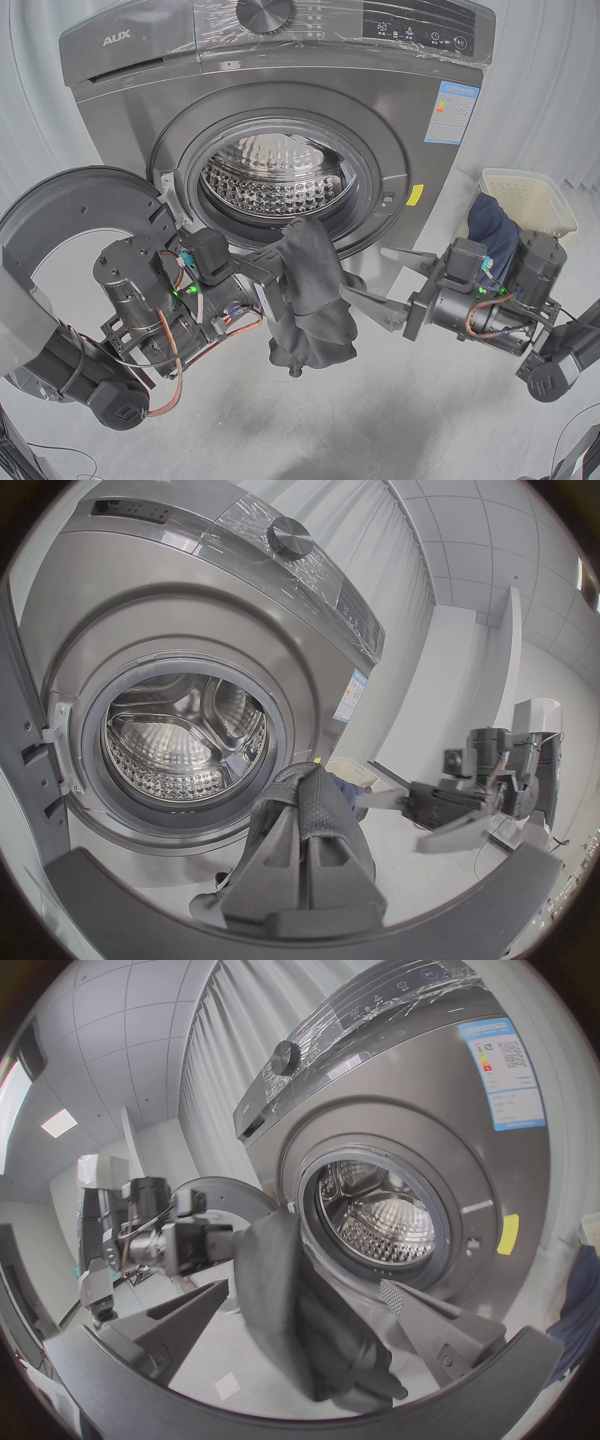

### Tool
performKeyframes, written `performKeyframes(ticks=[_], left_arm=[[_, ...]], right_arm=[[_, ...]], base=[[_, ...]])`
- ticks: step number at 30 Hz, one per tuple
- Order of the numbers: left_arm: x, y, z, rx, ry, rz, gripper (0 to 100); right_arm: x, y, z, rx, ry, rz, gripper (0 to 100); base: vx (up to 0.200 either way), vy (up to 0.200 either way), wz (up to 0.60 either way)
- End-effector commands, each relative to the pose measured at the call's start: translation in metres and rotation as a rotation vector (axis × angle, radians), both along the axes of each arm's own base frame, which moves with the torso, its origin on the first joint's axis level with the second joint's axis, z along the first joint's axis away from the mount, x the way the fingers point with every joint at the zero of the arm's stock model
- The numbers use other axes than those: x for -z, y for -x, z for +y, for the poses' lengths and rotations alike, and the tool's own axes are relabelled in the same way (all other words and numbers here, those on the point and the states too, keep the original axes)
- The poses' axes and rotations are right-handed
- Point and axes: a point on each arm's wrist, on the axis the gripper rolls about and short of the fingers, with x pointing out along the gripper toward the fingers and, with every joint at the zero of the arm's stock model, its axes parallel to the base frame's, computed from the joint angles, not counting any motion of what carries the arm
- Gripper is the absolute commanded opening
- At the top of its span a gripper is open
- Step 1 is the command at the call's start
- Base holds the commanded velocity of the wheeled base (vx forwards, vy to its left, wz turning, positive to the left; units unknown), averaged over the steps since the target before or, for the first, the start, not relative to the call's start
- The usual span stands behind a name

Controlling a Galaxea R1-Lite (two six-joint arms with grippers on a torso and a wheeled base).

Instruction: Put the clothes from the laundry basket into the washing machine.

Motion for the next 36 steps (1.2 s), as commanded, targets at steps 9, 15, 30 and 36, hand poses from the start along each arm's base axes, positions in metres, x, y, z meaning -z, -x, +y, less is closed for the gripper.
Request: performKeyframes(ticks=[9,15,30,36], left_arm=[[0.004,0.006,0.002,0.019,-0.001,-0.003,0],[0.005,0.006,0.002,0.021,-0.002,0.000,0],[0.016,-0.004,0.002,-0.007,-0.015,0.021,0],[0.019,-0.007,0.003,-0.018,-0.018,0.023,0]], right_arm=[[0.025,-0.059,0.052,-0.042,0.003,0.004,100],[0.028,-0.060,0.061,-0.063,-0.002,-0.004,100],[0.010,-0.026,0.037,-0.061,0.002,-0.015,0],[0.009,-0.013,0.020,-0.040,0.011,-0.005,0]], base=[[0.000,0.000,0.00],[0.000,0.000,0.00],[0.000,0.000,0.00],[0.000,0.000,0.00]])
